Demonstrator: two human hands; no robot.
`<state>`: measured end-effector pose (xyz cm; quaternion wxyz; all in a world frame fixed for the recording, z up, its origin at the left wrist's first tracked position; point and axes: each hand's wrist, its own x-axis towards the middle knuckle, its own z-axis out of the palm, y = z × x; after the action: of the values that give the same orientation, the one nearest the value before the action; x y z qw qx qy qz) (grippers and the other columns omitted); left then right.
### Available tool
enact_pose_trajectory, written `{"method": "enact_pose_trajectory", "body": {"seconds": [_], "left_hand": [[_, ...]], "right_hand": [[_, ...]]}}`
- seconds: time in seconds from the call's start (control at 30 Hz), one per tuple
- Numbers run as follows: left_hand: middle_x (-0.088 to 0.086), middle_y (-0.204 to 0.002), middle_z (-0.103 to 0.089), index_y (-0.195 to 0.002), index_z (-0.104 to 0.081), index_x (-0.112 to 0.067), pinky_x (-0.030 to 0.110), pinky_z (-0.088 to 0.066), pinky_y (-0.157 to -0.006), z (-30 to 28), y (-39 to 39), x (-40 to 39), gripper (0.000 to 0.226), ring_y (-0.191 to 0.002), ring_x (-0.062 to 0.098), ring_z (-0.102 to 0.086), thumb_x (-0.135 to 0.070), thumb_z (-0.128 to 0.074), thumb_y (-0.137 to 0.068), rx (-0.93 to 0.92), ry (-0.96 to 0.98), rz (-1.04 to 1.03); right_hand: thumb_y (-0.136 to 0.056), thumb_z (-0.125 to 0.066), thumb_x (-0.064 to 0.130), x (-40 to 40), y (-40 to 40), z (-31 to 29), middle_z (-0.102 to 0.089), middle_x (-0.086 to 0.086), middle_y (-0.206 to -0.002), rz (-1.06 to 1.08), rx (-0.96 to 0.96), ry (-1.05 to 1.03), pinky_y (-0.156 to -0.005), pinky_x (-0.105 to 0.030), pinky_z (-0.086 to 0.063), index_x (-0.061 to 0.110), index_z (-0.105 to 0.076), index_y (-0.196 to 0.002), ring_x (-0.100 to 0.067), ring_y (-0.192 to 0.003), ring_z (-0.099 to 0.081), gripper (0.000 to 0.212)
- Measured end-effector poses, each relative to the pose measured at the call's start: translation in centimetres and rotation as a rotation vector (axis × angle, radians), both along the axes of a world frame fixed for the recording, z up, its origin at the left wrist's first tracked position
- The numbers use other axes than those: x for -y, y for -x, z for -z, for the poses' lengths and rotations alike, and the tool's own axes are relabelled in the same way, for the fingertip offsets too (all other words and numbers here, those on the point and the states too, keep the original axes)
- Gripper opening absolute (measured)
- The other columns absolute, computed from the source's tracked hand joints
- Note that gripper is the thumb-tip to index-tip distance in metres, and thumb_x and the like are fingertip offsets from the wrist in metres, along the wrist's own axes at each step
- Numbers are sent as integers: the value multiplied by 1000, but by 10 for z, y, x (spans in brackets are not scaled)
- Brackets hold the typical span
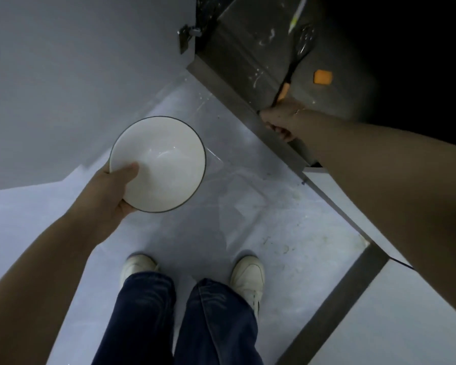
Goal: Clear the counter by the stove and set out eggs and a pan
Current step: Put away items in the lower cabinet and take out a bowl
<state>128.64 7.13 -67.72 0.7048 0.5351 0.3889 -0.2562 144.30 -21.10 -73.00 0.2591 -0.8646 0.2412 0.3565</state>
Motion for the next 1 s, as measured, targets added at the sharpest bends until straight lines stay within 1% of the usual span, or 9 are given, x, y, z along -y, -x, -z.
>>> {"method": "enact_pose_trajectory", "body": {"seconds": [0.13, 0.23, 0.37, 0.5, 0.6, 0.7, 0.77, 0.9, 1.0], "left_hand": [[2, -115, -64, -127, -52, -19, 28, -60, -66, -44, 30, 7, 31, -104, 20, -61, -11, -42, -99, -30, -2, -71], [6, -121, -64, -132, -51, -14, 34, -58, -82, -81, 52, 15, 34, -110, 23, -62, -12, -40, -100, -51, 15, -85], [7, -118, -65, -126, -55, -13, 39, -51, -90, -153, 69, 33, 30, -110, 24, -61, -12, -40, -100, -77, 15, -129], [-1, -103, -68, -120, -56, -16, 36, -55, -82, -237, 77, 48, 29, -95, 17, -65, -6, -41, -98, -94, 10, -192], [5, -116, -66, -132, -51, -13, 40, -54, -87, -311, 81, 49, 38, -103, 22, -64, -4, -42, -97, -62, 26, -197], [4, -115, -65, -135, -49, -15, 42, -51, -87, -383, 81, 41, 40, -99, 21, -63, -6, -40, -97, -15, -13, -147], [3, -113, -66, -131, -51, -16, 44, -52, -85, -433, 83, 33, 37, -94, 19, -64, -7, -41, -97, 35, -36, -141], [-2, -98, -69, -117, -57, -17, 36, -56, -74, -521, 88, 12, 27, -86, 15, -66, -9, -50, -93, 71, -10, -198], [7, -110, -66, -117, -58, -14, 47, -58, -78, -566, 98, -6, 36, -97, 28, -64, -9, -55, -82, 79, 35, -282]], "right_hand": [[-91, -46, 43, 0, 56, -33, -61, -13, -76, 79, 74, -52, -65, -37, -51, 7, -62, -88, -25, -62, -54, 39], [-96, -42, 37, 1, 97, -79, -56, -10, -58, 163, 100, -93, -51, -31, -48, 6, -54, -61, -23, -49, -52, 48], [-97, -47, 41, 5, 154, -171, -58, -6, -57, 182, 122, -153, -43, -28, -47, 8, -61, -74, -18, -43, -53, 43], [-99, -44, 41, 0, 204, -278, -61, -13, -61, 74, 192, -195, -49, -25, -47, 25, -67, -84, -19, -50, -55, 32], [-97, -49, 36, -2, 233, -361, -64, -4, -66, 148, 300, -205, -58, -22, -53, 22, -72, -104, -10, -53, -56, 27], [-91, -63, 21, -3, 245, -430, -68, 0, -68, 358, 394, -272, -61, -25, -52, 13, -72, -92, -9, -54, -59, 12], [-89, -67, 26, -8, 248, -476, -65, -1, -64, 475, 460, -325, -60, -22, -50, 11, -70, -80, -8, -53, -57, 18], [-100, -45, 38, -31, 240, -552, -56, -6, -67, 566, 467, -429, -71, -25, -46, 6, -58, -81, -12, -63, -54, 39], [-103, -32, 39, -47, 234, -596, -59, -3, -67, 656, 448, -617, -65, -33, -56, 13, -49, -86, -16, -58, -60, 35]]}}
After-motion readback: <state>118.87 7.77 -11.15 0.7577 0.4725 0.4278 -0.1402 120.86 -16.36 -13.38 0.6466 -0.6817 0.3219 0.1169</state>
